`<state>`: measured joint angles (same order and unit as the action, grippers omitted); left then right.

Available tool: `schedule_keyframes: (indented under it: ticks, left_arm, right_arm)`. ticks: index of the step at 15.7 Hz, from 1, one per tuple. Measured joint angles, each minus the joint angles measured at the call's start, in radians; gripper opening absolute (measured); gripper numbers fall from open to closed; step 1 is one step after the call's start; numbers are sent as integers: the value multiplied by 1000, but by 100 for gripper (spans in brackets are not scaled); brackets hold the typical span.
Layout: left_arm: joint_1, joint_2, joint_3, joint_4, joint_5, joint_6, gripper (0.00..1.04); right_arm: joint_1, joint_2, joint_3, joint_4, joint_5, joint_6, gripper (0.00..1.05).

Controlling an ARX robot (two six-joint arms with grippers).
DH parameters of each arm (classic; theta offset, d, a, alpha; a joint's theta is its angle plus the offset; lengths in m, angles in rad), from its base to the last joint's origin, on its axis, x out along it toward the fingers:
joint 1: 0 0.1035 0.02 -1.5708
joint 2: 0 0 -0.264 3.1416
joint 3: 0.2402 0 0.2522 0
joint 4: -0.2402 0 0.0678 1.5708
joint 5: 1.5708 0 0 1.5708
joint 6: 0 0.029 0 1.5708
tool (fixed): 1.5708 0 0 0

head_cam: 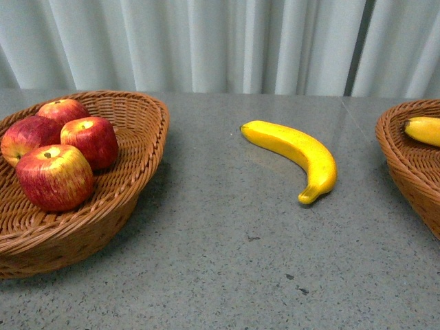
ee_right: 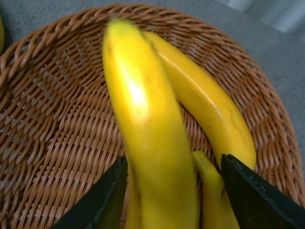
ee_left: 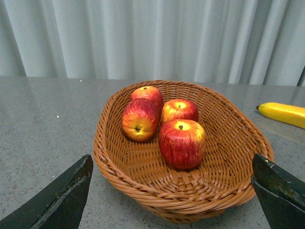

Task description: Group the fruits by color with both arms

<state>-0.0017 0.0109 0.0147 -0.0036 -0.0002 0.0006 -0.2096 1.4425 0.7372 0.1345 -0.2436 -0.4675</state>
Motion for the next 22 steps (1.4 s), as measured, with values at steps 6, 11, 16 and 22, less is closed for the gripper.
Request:
schedule_keyframes:
  ticks: [6,11,16,22]
  left_arm:
    - [0,0,0,0,0,0,98]
    - [0,0,0,0,0,0,98]
    - [0,0,0,0,0,0,98]
    - [0,0,0,0,0,0,98]
  right_arm:
    - [264,16,181,73,27,170,98]
    - [568,422,509,23,80,276,98]
    - [559,698,794,-151,121,229,98]
    - [510,705,843,-355,152,175,98]
